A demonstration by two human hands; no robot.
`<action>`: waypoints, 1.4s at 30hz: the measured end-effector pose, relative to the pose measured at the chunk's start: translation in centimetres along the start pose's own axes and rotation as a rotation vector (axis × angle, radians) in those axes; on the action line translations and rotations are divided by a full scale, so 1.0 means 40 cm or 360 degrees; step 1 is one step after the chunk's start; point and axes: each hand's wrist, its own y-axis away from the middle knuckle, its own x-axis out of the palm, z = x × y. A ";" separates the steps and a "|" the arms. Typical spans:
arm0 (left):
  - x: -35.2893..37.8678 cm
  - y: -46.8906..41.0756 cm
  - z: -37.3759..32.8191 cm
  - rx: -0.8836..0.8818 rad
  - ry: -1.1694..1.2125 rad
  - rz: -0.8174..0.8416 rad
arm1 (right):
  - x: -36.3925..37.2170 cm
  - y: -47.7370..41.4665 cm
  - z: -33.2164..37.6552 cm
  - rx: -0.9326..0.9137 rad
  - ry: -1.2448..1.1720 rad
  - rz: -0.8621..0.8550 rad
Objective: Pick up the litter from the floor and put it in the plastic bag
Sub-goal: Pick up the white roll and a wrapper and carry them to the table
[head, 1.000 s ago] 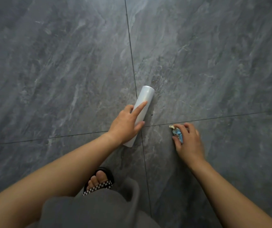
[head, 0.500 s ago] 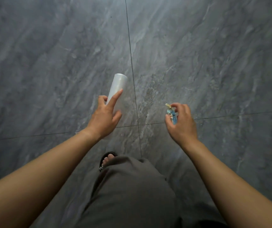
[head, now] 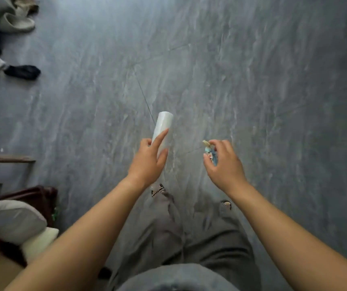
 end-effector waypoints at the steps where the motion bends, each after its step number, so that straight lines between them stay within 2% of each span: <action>1: -0.027 0.019 -0.032 0.0047 0.0000 0.0034 | -0.035 0.025 0.025 0.0023 0.0014 -0.0045; 8: -0.104 0.038 -0.225 0.0363 -0.0032 0.0210 | -0.179 0.148 0.104 0.0212 -0.0065 -0.0499; 15: -0.020 0.026 -0.473 0.0716 -0.0297 0.0344 | -0.343 0.270 0.030 0.0405 -0.0136 -0.0964; 26: 0.397 0.278 -0.879 0.1220 -0.0326 0.0554 | -0.632 0.623 -0.312 0.0722 -0.0122 -0.1401; 32: 0.628 0.431 -1.076 0.1489 -0.0336 0.0806 | -0.748 0.823 -0.512 0.0990 -0.0130 -0.1609; 36: 0.745 0.491 -1.158 0.1662 -0.0400 0.0964 | -0.783 0.898 -0.609 0.1175 -0.0206 -0.1727; 42: 0.949 0.498 -1.306 0.1738 -0.0489 0.1106 | -0.849 0.945 -0.779 0.1360 -0.0304 -0.1840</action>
